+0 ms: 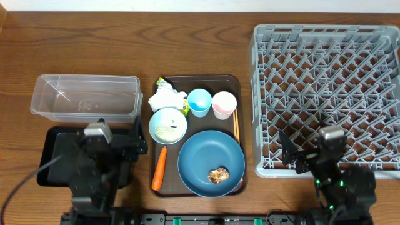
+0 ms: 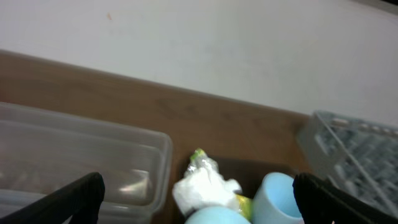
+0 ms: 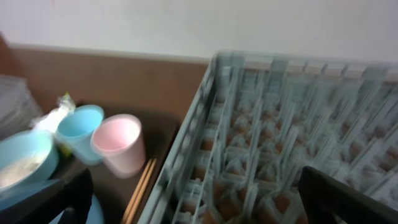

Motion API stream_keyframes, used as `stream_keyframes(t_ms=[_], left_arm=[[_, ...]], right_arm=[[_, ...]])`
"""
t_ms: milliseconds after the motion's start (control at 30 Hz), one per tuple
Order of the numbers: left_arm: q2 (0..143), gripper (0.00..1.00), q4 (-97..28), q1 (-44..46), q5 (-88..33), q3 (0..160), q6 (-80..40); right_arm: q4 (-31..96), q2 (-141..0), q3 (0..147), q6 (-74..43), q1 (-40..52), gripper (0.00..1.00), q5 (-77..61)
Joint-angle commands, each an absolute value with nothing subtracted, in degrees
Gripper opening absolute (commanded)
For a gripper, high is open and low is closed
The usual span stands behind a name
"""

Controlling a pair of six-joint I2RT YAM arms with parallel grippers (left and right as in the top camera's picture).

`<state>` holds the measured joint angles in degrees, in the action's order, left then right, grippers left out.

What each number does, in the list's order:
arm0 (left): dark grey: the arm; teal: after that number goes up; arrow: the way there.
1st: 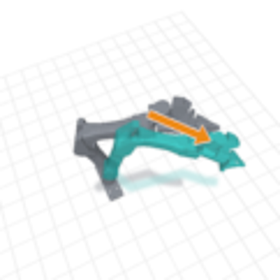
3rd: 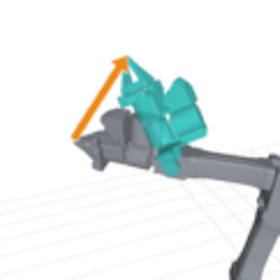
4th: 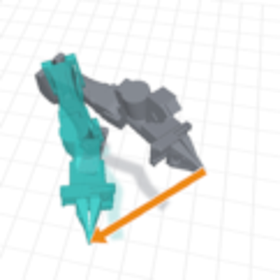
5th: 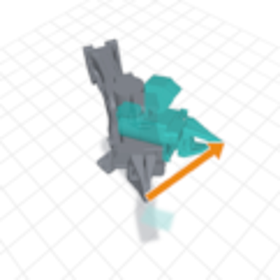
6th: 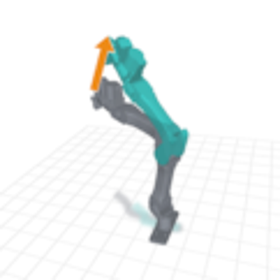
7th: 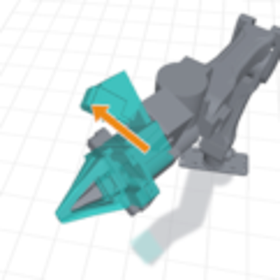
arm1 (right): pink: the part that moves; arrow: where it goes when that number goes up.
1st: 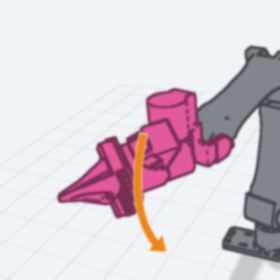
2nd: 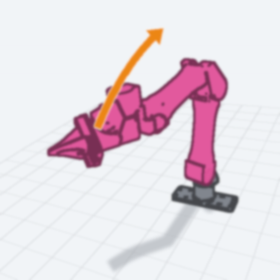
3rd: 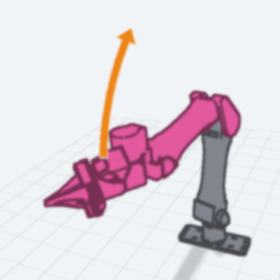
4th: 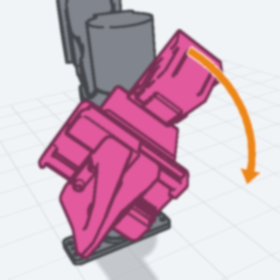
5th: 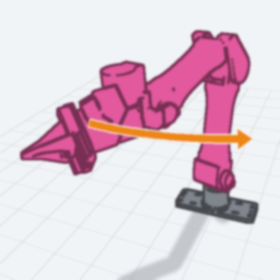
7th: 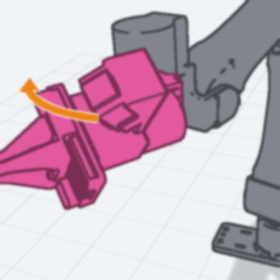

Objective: Sort waste into correct bins and load items into the dishwasher rack
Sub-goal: 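Reach the left gripper to the light-blue cup and grasp it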

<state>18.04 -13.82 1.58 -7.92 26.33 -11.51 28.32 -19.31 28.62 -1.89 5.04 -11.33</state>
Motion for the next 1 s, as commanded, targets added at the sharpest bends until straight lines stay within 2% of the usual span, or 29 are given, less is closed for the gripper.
stream_keyframes(t_ms=[0, 133, 300, 433, 533, 733, 967], left_arm=[[27.5, 0.98, -20.0, 1.3, -13.0, 37.3, -12.5], [40.5, 0.98, -33.8, 1.4, -14.6, 51.1, -12.6], [52.6, 0.98, -46.0, 2.1, -18.3, 62.4, -12.6], [57.0, 0.98, -43.9, 2.1, -31.1, 65.1, -14.3], [59.2, 0.98, -41.7, 2.3, -33.6, 65.3, -14.3], [68.2, 0.98, -50.1, 6.8, -22.5, 70.2, -14.2], [82.1, 0.98, -50.7, 15.6, -10.3, 76.9, -12.7]], right_arm=[[32.7, -28.5, 36.8, -3.2, 4.6, 0.99, -13.6], [41.1, -41.0, 48.8, -3.2, 4.6, 0.99, -13.6], [43.7, -50.4, 58.2, -3.2, 4.6, 0.99, -19.7], [43.5, -53.7, 59.6, -3.2, 4.6, 0.99, -26.5], [43.4, -54.7, 59.6, -3.2, 4.6, 0.99, -27.5], [43.9, -55.4, 59.7, -9.2, 3.7, 0.99, -21.8], [46.3, -58.8, 59.6, -13.3, 3.4, 0.99, -10.9]])
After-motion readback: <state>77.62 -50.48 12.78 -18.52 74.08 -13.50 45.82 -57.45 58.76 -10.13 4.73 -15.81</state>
